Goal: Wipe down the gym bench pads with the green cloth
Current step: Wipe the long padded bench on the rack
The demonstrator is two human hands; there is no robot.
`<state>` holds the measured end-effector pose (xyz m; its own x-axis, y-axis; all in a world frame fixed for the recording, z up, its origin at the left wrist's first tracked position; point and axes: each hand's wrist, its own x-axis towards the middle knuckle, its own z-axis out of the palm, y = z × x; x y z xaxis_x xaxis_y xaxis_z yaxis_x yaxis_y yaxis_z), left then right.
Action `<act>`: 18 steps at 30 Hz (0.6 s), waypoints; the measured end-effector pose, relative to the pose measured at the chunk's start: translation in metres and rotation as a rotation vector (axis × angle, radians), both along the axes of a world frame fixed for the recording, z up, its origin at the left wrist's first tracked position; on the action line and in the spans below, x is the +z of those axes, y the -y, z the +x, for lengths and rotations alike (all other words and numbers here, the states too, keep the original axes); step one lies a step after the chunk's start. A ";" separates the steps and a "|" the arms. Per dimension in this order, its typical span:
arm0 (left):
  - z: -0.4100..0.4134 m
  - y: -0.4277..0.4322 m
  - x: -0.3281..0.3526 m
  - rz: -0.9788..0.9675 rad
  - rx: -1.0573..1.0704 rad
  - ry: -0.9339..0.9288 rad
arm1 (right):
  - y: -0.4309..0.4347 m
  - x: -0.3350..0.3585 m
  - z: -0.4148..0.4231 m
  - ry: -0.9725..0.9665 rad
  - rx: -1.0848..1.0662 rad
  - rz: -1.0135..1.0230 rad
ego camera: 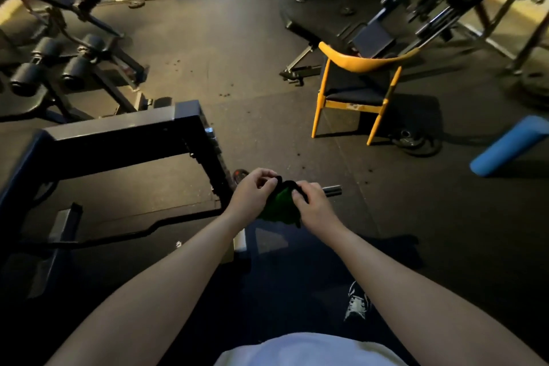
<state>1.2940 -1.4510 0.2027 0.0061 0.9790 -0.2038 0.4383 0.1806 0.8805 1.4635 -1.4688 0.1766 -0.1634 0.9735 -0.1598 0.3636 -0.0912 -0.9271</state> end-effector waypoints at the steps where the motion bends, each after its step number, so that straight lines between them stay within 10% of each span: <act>1: 0.020 -0.013 -0.003 -0.007 -0.030 0.007 | -0.010 0.001 0.020 0.004 -0.019 0.010; 18: 0.293 -0.220 -0.004 -0.016 0.127 0.033 | -0.187 0.007 0.322 0.060 -0.223 -0.088</act>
<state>1.5871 -1.2308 0.1983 -0.1111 0.9689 -0.2213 0.3816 0.2472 0.8907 1.7857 -1.2816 0.1837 0.0666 0.9662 -0.2490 0.3797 -0.2553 -0.8892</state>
